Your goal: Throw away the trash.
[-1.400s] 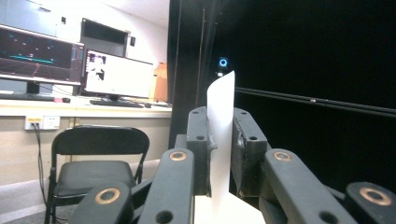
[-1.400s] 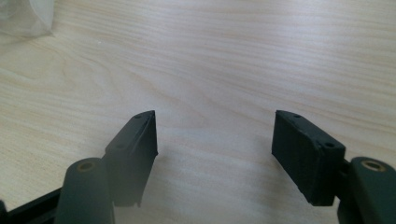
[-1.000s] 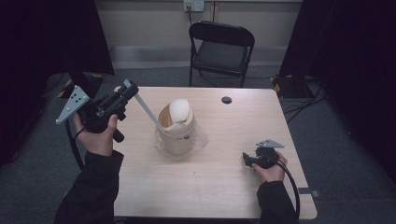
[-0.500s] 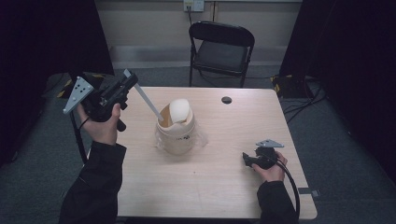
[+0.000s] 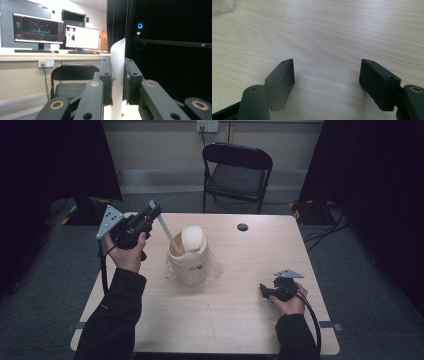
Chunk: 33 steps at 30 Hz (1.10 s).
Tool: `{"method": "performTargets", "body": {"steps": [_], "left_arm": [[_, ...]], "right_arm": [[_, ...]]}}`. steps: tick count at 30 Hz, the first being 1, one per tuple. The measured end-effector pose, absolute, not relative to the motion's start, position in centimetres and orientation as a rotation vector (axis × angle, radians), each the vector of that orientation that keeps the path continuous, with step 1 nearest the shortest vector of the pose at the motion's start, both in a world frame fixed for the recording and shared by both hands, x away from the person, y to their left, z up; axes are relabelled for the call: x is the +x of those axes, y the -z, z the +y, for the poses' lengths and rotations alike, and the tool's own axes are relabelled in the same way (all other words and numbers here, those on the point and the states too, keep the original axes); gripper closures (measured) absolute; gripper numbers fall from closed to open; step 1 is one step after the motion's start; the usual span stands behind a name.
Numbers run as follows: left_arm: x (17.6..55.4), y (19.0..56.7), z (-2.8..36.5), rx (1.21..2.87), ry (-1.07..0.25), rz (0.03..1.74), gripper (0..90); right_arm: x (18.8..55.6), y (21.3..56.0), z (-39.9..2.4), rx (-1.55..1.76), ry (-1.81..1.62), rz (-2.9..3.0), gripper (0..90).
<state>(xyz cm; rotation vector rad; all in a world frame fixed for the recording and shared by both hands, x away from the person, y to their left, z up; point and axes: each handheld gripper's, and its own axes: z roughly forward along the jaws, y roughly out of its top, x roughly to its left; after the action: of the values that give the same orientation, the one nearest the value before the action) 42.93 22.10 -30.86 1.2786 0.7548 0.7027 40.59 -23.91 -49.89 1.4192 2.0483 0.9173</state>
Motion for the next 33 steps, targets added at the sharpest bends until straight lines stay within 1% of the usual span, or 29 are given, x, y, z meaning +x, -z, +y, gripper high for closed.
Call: {"method": "performTargets", "body": {"steps": [13, 16, 19, 20, 22, 27, 29, 33], "left_arm": [[43.3, 34.6, 21.4, 1.380, -0.644, 0.801, 79.0], [43.1, 35.2, 21.6, 1.391, -0.634, 0.817, 75.8], [42.9, 35.4, 22.0, 1.387, -0.633, 0.819, 75.2], [42.6, 35.4, 22.5, 1.386, -0.631, 0.819, 72.3], [42.2, 35.4, 22.9, 1.381, -0.639, 0.822, 69.3], [40.9, 35.6, 24.2, 1.371, -0.645, 0.824, 64.0], [40.0, 36.1, 25.3, 1.391, -0.655, 0.843, 62.0], [39.2, 36.9, 26.4, 1.412, -0.651, 0.866, 58.1]], "right_arm": [[40.6, 49.9, -23.9, 1.419, -0.917, 2.048, 28.1], [40.6, 49.9, -23.9, 1.420, -0.918, 2.047, 28.1], [40.6, 49.9, -23.9, 1.420, -0.917, 2.048, 28.1], [40.6, 49.9, -23.9, 1.419, -0.917, 2.048, 28.1], [40.6, 49.9, -23.9, 1.419, -0.918, 2.048, 28.1], [40.6, 49.9, -23.9, 1.419, -0.918, 2.048, 28.0], [40.6, 49.9, -23.9, 1.419, -0.917, 2.048, 28.1], [40.6, 49.9, -23.9, 1.420, -0.917, 2.048, 28.0]]}}
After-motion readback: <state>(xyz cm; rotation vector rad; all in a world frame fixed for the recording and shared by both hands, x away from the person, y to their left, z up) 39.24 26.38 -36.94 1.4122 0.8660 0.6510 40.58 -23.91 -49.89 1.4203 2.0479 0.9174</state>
